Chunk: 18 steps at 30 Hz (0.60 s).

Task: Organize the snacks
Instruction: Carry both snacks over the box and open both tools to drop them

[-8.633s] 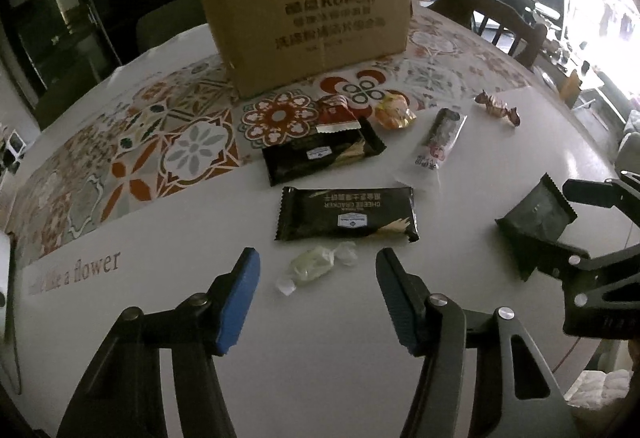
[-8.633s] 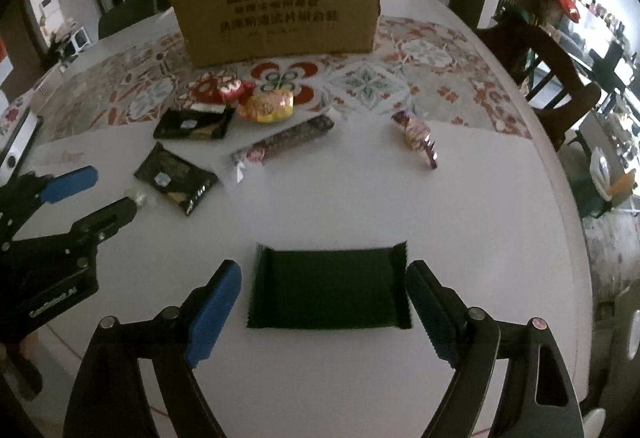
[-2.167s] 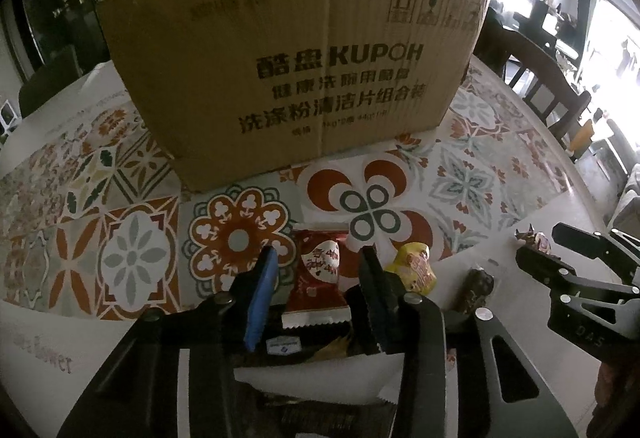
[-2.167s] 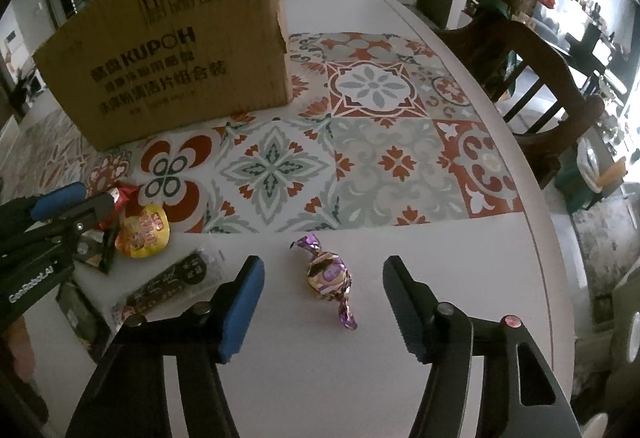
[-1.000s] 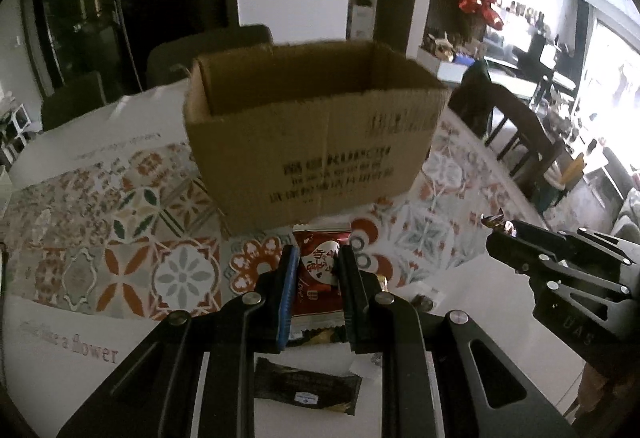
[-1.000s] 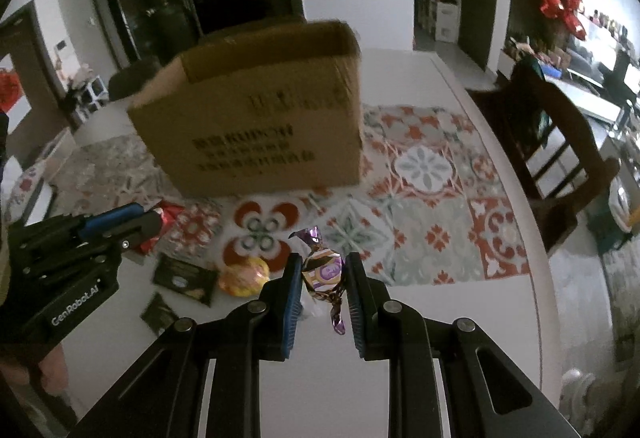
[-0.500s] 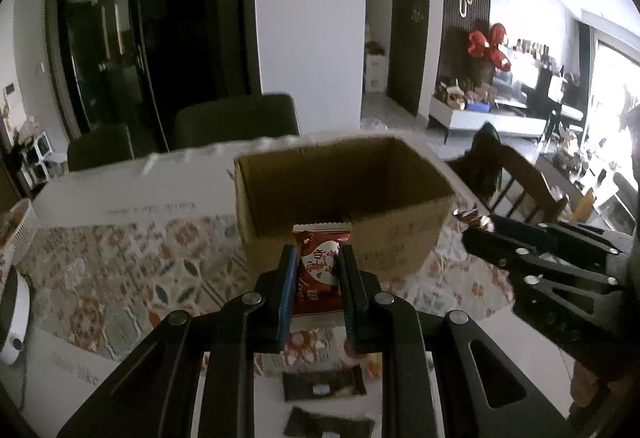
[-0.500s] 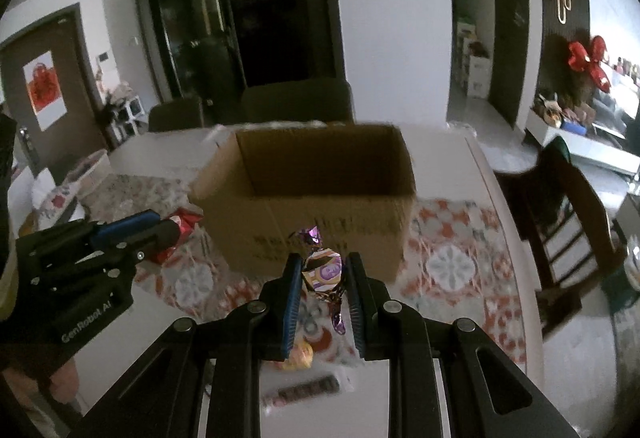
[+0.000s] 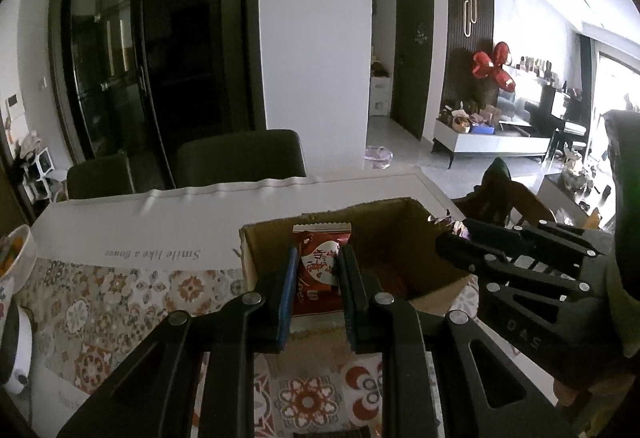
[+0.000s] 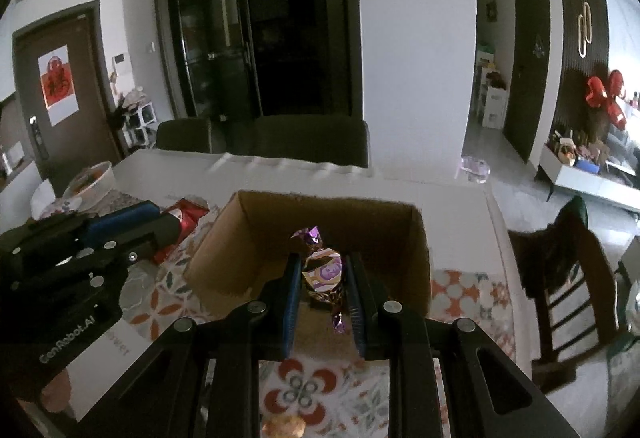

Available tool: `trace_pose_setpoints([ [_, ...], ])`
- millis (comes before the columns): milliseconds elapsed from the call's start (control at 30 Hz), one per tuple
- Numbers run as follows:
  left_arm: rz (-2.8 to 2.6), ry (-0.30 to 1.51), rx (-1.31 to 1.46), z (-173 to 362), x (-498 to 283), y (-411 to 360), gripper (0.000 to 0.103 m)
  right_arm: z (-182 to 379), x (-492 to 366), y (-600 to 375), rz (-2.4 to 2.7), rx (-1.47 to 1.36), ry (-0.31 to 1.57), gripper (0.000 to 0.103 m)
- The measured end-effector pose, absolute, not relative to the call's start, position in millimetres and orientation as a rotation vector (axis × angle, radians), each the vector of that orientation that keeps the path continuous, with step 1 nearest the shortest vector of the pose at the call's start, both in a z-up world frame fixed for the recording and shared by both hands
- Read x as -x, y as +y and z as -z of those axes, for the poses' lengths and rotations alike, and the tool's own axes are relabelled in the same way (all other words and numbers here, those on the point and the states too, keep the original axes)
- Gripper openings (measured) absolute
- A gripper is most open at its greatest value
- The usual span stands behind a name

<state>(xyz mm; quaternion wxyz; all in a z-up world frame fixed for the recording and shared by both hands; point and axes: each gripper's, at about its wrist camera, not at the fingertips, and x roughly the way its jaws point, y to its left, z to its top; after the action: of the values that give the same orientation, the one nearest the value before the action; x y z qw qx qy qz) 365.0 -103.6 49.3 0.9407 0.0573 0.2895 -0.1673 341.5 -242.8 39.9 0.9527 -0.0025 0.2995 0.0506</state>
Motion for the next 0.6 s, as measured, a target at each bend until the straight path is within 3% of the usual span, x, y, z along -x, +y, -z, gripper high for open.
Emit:
trace_pose_setpoints([
  [467, 0.371, 0.668, -0.096, -29.9, -421.7, -120.2, 0.024, -26.4, -398.8, -255.1, -0.083, 0.006, 0.692, 0.024],
  [533, 0.362, 0.672, -0.087, -28.0, -427.4, -119.4, 0.037, -24.4, -403.7, -257.4, -0.067, -0.006, 0.711, 0.03],
  [600, 0.354, 0.663, -0.087, -27.1, -427.9, -118.8, 0.053, -22.4, -408.1, -263.9, -0.056, -0.032, 0.725, 0.058],
])
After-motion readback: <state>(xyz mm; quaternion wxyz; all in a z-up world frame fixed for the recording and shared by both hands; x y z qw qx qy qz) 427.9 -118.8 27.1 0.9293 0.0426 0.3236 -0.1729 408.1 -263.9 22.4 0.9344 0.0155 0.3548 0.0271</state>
